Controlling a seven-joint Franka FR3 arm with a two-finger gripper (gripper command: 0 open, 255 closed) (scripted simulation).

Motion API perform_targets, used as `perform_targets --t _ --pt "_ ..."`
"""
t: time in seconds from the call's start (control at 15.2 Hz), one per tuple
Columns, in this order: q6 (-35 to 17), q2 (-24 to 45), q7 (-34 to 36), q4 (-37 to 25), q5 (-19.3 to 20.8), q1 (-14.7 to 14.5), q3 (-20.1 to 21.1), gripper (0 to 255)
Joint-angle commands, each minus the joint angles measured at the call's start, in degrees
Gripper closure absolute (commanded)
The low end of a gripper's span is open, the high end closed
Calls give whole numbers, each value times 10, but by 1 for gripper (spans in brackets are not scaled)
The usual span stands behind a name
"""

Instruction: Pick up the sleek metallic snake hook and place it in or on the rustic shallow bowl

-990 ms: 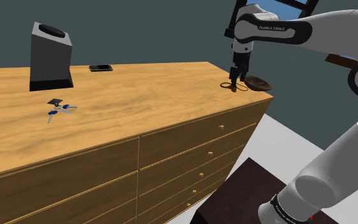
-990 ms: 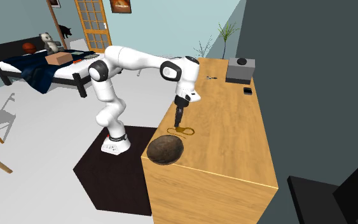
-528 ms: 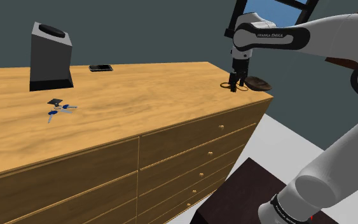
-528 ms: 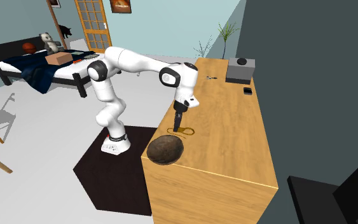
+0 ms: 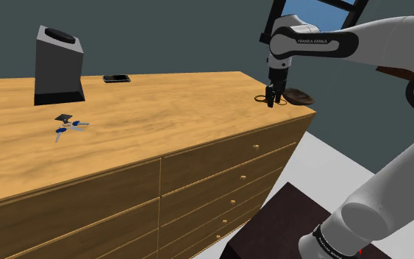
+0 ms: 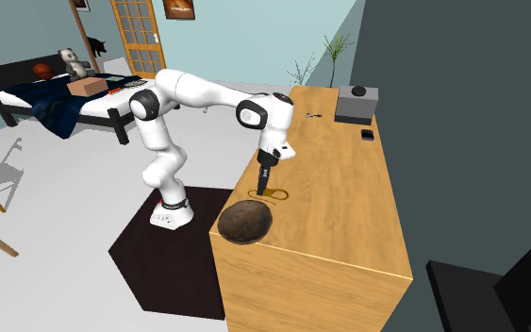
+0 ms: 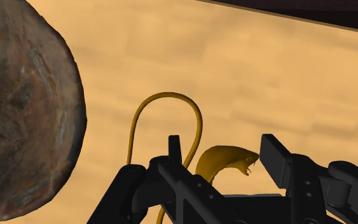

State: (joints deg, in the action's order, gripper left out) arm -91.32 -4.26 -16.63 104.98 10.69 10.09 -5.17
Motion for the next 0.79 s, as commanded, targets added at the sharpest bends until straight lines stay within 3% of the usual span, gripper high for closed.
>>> perform_targets --t 0.0,0.46,0.73 --pt "0 0 0 0 0 0 0 255" --pt "0 0 0 0 0 0 0 255" --pt "30 2 -5 -33 0 0 1 255"
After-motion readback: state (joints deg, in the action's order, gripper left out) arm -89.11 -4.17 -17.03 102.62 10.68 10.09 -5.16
